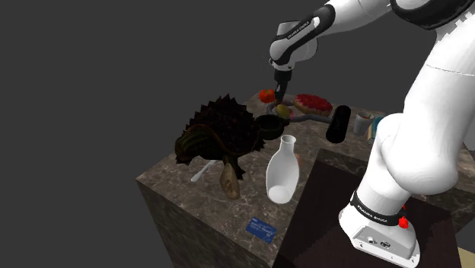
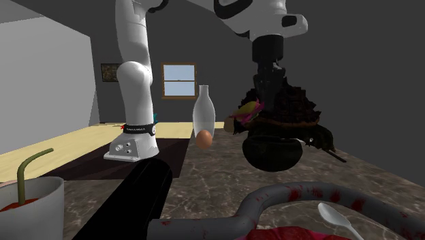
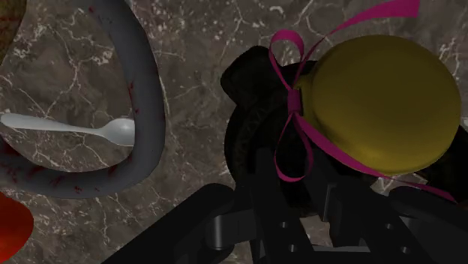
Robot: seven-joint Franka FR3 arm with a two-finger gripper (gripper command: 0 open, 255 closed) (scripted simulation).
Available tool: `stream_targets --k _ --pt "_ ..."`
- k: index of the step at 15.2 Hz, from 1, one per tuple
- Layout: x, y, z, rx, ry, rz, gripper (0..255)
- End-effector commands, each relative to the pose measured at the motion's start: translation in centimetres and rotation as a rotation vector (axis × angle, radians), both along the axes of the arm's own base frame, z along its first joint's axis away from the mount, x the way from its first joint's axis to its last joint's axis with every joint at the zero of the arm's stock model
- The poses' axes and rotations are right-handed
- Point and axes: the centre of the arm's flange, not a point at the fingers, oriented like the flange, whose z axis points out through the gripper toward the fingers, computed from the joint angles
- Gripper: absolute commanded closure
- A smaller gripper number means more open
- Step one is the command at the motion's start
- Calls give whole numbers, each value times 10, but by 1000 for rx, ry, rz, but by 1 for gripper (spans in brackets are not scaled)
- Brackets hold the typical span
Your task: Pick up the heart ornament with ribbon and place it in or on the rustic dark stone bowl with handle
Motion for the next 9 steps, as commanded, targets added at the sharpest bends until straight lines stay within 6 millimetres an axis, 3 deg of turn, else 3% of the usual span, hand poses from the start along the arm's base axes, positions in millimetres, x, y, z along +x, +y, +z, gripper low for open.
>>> stream_targets --k 1,5,9 --pt "27 9 3 1 -1 0 255" --pt "72 26 4 1 -1 0 255" --pt "72 26 -17 1 -1 0 255"
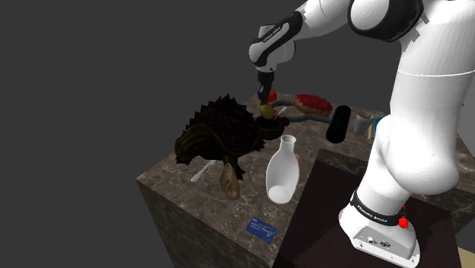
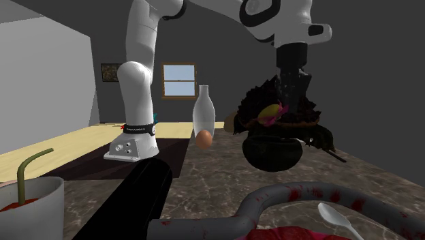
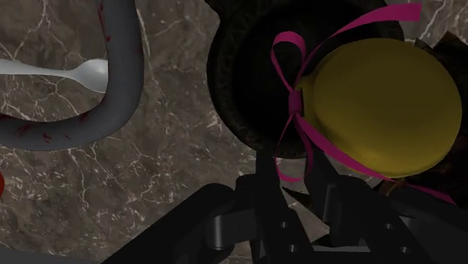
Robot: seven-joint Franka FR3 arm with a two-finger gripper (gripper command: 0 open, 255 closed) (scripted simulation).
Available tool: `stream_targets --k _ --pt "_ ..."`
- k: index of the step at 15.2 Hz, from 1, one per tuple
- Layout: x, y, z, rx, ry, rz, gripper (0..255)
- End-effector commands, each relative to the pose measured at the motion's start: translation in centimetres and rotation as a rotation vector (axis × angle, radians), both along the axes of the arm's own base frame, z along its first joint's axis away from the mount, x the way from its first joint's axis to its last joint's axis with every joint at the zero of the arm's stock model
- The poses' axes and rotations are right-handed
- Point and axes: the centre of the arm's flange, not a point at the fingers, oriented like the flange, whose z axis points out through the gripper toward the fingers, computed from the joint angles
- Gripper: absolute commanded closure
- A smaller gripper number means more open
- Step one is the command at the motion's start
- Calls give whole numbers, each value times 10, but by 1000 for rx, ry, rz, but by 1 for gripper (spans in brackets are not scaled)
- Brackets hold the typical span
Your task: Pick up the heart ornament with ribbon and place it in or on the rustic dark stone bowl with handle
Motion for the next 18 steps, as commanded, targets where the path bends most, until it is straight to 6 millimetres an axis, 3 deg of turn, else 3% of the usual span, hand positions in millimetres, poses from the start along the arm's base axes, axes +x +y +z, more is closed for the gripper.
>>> stream_targets --k 1,10,17,18 --pt "1 0 -11 0 0 0 255" --pt "1 0 -60 0 0 0 255" --pt "1 0 -60 0 0 0 255" --pt "1 0 -60 0 0 0 0"
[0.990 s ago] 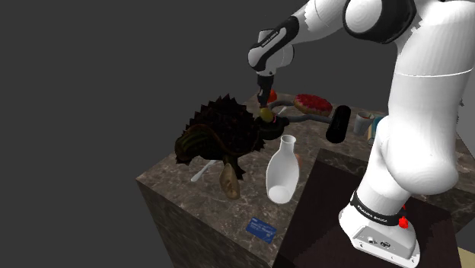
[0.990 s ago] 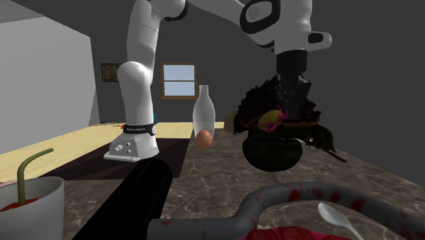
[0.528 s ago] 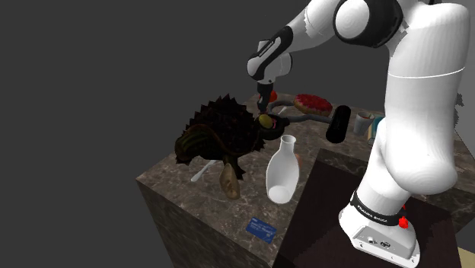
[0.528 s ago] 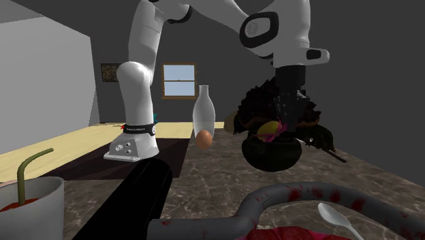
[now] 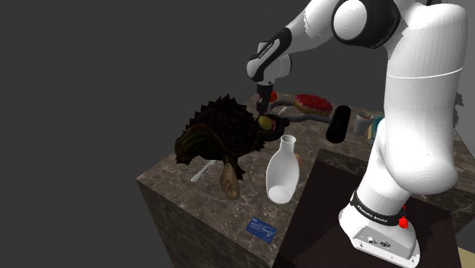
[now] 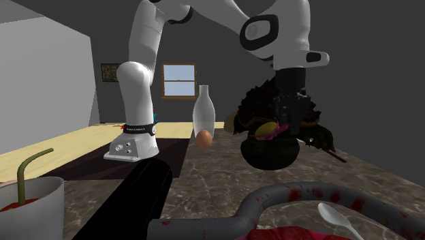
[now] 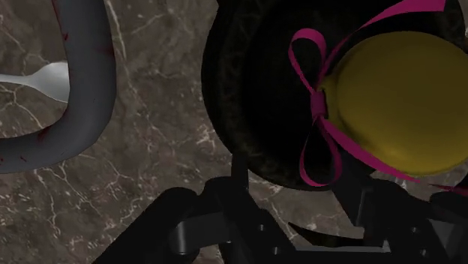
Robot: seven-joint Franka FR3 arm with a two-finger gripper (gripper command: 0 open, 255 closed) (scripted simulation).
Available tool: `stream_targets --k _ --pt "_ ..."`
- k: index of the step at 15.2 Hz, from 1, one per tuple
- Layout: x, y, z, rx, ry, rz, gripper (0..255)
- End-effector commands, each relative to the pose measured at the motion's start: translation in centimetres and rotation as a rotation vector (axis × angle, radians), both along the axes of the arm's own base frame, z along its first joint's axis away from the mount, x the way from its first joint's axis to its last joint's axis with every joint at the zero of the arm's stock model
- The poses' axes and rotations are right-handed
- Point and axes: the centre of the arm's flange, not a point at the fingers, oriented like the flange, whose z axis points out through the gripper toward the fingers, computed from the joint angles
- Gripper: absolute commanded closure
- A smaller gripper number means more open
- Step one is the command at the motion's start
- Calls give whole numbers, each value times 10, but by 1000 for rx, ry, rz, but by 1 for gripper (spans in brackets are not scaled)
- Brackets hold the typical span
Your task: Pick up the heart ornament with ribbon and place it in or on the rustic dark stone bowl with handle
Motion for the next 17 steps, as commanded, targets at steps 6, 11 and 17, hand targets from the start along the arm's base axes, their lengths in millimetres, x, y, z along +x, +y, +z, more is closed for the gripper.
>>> stream_targets --k 6,11,17 --pt "-1 0 12 0 2 -1 0" --pt "-2 2 49 0 2 -1 0" --pt "-2 2 49 0 2 -1 0"
